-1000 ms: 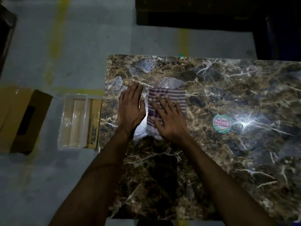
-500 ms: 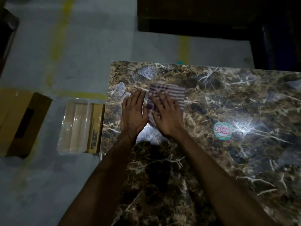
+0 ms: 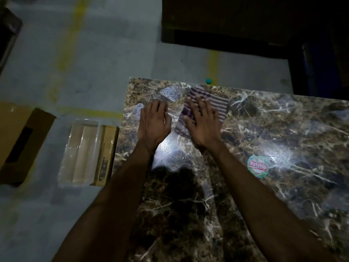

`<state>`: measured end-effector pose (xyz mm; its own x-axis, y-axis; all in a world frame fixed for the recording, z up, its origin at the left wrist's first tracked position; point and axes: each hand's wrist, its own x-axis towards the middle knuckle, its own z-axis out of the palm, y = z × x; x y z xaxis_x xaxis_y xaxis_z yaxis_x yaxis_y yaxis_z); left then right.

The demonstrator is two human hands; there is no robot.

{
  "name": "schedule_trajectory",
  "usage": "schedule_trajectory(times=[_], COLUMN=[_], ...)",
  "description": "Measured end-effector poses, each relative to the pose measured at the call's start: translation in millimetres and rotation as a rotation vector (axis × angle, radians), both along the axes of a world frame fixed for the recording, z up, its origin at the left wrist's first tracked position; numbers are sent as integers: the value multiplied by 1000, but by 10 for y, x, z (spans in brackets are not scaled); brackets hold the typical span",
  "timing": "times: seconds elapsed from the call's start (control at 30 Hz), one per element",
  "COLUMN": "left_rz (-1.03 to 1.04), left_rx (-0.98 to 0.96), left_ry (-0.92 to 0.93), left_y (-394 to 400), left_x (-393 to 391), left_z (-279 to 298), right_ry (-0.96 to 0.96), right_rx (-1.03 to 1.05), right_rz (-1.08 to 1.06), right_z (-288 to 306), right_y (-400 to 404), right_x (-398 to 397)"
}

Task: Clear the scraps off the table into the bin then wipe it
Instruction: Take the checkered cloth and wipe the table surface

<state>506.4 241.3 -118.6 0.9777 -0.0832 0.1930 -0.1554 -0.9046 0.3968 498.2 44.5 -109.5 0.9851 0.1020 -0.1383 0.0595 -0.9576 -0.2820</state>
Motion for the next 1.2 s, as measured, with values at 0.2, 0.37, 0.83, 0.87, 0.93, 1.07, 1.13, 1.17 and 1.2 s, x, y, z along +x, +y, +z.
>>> schedule_trajectory(times=[0.2, 0.37, 0.83, 0.87, 0.93, 1.07, 1.13, 1.17, 1.2], left_rz=[8, -9, -11, 5, 73, 160, 151, 149, 151], left_rx=[-18, -27, -44, -59, -63, -21, -13, -21, -39], left_ry=[82, 143, 93, 78, 32, -25, -48, -58, -62], left_y=[50, 30, 40, 41, 47, 58, 50, 47, 45], left_x=[51, 60, 62, 55, 46, 45, 53, 53, 52], left_z=[-13, -67, -57, -53, -51, -68, -65, -62, -58], right_ry=[21, 47, 0, 4, 1, -32, -42, -44, -45], right_rx=[0, -13, 14, 14, 20, 26, 31, 30, 21], right_rz=[266, 3, 156, 112, 5, -25, 38, 82, 134], right_z=[26, 34, -7, -8, -15, -43, -60, -57, -64], right_y=[-38, -504, -176, -264, -298, 58, 351, 488, 585], right_x=[-733, -497, -400, -349, -111, 551, 733, 747, 713])
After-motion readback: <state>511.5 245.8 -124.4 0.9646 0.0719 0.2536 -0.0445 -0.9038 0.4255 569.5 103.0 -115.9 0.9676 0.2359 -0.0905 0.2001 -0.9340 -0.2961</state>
